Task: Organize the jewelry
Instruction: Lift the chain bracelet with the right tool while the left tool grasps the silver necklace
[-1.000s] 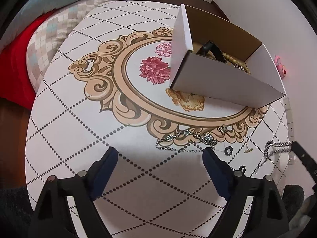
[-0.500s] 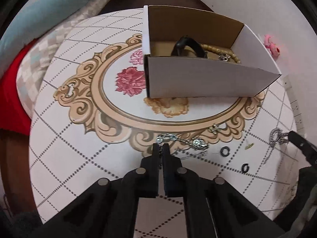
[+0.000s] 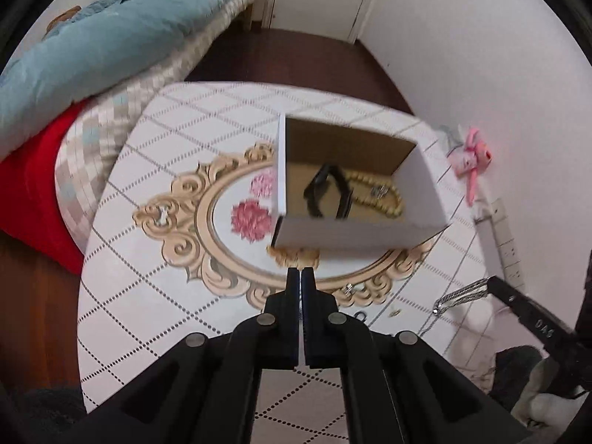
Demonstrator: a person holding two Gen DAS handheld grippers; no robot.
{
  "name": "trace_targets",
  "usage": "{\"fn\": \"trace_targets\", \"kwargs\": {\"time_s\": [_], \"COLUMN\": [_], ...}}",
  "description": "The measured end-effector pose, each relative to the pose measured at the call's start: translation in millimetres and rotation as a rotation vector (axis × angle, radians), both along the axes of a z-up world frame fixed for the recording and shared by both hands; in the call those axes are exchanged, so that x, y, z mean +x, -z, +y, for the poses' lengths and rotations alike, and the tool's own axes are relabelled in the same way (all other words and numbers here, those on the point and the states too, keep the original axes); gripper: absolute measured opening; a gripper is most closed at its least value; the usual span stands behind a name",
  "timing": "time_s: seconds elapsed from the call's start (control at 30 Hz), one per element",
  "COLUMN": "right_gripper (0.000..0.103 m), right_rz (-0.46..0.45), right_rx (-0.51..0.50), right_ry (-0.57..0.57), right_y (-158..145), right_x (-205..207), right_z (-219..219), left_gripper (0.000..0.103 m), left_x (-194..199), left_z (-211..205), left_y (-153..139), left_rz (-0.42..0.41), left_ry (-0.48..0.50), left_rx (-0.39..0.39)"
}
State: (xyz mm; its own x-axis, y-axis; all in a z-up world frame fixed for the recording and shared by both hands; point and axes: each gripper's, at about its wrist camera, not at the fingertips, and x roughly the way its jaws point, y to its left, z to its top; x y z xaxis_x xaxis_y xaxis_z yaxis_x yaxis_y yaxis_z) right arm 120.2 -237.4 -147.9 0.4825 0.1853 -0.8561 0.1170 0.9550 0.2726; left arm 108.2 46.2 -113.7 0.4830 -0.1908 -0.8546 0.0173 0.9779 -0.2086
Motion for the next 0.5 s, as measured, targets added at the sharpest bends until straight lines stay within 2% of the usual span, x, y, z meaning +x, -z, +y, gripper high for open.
{"fn": "trace_targets", "kwargs": {"time_s": [0.13,0.23,0.33,0.4,0.43,0.47,0.5], "right_gripper": [0.008,0.008,0.008,0.008,0.008,0.008,0.008], "right_rz": [-0.024,-0.042,-0.034,-0.020,-0.011,-0.001,0.009], "right_rx": [0.025,0.025,0.031,0.029,0.030,0.029,0.026], "right_ry": [-0.012,-0.022,-0.021,-0.018,-0.016,-0.015,-0.013], "right_y": [-14,-23,-20,-14,-10,-6,-1], "right_x": [3,4,5,4,4,3,2], "right_z": [3,6,7,7,6,6,5], "left_gripper": [0.000,0.003,0.007,0.030,0.068,0.086,0.086], "left_x": [3,8,11,12,12,13,12], "left_z": [-1,0,-9,-20,-27,-30,-35], "left_y": [-11,3,27,43,53,59,65], "left_rz": [-0.020,0.022,0.069,0.083,0.095,0.101,0.105], "left_ry": [0.012,-0.007,0.001,0.022,0.039,0.047,0.058], "left_rx": [-0.026,-0.039,0.043,0.112,0.138,0.149,0.157]}}
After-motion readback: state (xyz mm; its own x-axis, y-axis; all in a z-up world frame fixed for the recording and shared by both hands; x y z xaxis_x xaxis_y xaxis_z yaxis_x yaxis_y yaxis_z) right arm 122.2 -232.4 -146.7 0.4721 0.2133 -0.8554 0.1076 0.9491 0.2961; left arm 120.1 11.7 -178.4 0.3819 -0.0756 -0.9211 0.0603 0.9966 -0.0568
